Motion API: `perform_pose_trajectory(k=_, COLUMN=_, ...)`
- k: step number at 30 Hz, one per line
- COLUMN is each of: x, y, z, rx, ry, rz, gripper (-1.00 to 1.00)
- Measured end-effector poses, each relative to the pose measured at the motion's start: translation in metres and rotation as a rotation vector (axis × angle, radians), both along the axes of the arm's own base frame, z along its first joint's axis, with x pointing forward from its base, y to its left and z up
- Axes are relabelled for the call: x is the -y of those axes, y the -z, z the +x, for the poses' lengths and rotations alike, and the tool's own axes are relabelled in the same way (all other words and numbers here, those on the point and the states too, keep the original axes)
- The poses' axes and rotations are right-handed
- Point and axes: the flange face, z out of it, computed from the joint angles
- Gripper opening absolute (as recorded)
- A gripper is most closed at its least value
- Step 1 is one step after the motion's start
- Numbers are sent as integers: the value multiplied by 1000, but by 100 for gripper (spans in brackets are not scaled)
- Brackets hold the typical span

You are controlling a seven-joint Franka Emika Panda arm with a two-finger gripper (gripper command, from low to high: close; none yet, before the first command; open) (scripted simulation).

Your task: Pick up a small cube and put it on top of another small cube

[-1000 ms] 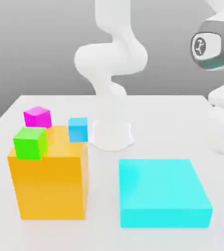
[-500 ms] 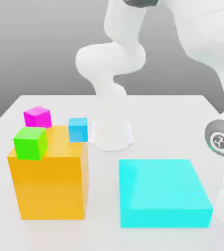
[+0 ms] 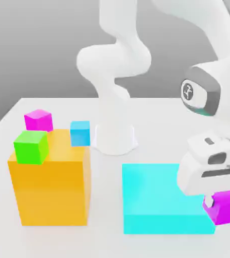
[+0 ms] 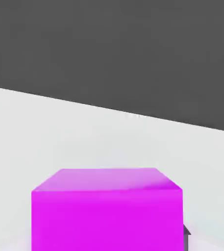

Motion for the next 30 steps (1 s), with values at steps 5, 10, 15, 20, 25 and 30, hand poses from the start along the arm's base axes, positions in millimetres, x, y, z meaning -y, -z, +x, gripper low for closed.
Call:
perform_pose_trajectory(k=5, x=111, y=-51, z=-13, rx=0, ry=164, rz=-1, gripper=-100)
perform_pose_trajectory(k=10, x=195, y=-93, z=-52, rx=0, ry=293, rz=1, gripper=-100)
perform_pose_trajectory(k=15, x=273, y=-126, z=-112, rx=-1, ry=446, rz=5, gripper=-100)
perform_pose_trajectory(k=20, x=330, y=-149, z=-186, rx=-1, ry=597, rz=11, gripper=-100)
perform_pose_trajectory(k=25, x=353, y=-128, z=-231, rx=-1, ry=685, rz=15, gripper=-100)
perform_pose_trajectory(k=30, x=353, y=-101, z=-233, rx=-1, ry=687, rz=16, gripper=100)
